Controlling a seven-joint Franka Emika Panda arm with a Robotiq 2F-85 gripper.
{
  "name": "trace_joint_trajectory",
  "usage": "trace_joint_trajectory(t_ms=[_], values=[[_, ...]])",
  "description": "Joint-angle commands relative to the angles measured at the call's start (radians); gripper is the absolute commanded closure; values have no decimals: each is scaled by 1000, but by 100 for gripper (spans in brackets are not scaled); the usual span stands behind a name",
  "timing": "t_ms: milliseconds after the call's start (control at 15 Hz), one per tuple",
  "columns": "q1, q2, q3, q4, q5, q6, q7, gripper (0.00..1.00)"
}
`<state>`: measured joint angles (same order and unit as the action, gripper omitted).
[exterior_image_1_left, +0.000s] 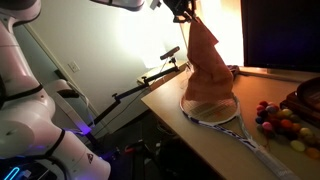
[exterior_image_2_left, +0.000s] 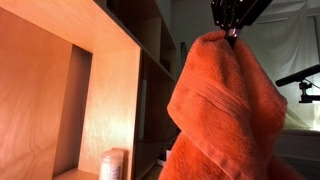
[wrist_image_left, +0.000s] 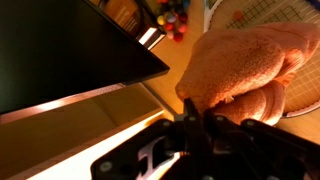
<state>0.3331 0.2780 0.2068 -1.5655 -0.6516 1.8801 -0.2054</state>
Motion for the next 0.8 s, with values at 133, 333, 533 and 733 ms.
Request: trace_joint_trajectory(t_ms=[133,333,533,733], values=[[13,34,-11,146,-78,-41,26,95],[9,56,-12,216,-95,-24,-2,95],[20,100,-13,295,-128,-14,-25,96],[28,152,-8,358,-103,-26,-58,96]])
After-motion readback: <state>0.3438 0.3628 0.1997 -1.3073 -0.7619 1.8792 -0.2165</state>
